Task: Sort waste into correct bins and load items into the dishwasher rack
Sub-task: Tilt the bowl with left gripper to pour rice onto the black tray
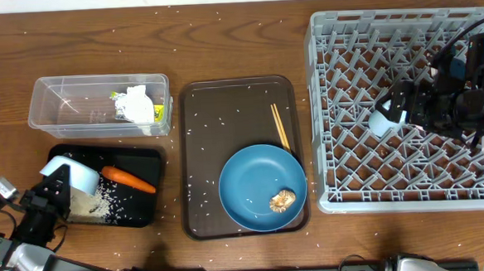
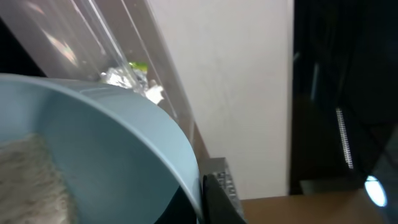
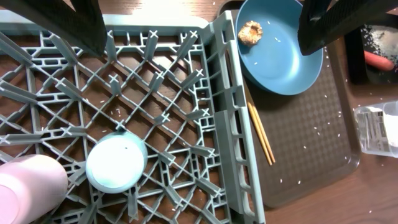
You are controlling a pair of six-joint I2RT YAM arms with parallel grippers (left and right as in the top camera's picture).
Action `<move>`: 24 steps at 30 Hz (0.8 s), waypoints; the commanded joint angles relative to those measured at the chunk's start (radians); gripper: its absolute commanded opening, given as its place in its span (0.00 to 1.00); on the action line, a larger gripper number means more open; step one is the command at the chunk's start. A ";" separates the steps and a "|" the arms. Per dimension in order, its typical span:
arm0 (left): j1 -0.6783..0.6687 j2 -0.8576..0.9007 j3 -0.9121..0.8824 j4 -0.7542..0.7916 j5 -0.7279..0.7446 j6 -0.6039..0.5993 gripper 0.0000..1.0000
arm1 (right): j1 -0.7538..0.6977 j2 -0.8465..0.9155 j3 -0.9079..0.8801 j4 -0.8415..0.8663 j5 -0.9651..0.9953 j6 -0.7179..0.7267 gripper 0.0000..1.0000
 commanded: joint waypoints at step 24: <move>-0.008 -0.001 -0.007 0.072 0.039 0.006 0.06 | 0.011 -0.003 0.011 -0.004 -0.014 -0.007 0.92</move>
